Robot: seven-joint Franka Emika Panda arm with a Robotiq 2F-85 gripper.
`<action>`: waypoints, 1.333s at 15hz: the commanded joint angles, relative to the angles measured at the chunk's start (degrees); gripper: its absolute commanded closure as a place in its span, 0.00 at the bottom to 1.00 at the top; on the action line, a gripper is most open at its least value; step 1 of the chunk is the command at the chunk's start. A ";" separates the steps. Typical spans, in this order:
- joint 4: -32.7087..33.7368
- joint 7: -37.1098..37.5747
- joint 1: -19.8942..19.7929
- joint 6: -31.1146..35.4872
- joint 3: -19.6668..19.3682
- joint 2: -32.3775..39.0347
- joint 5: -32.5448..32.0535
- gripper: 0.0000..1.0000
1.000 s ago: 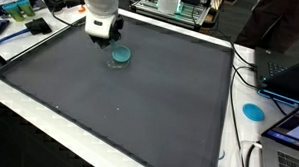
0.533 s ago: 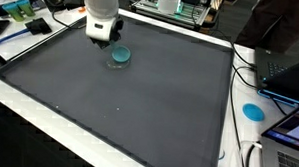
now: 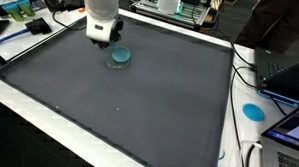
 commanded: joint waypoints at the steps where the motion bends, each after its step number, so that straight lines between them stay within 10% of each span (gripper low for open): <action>1: 1.00 1.23 0.95 -0.51 -0.31 3.10 -1.85 0.69; 20: 1.39 0.66 0.79 -0.57 -0.16 3.26 -1.41 0.69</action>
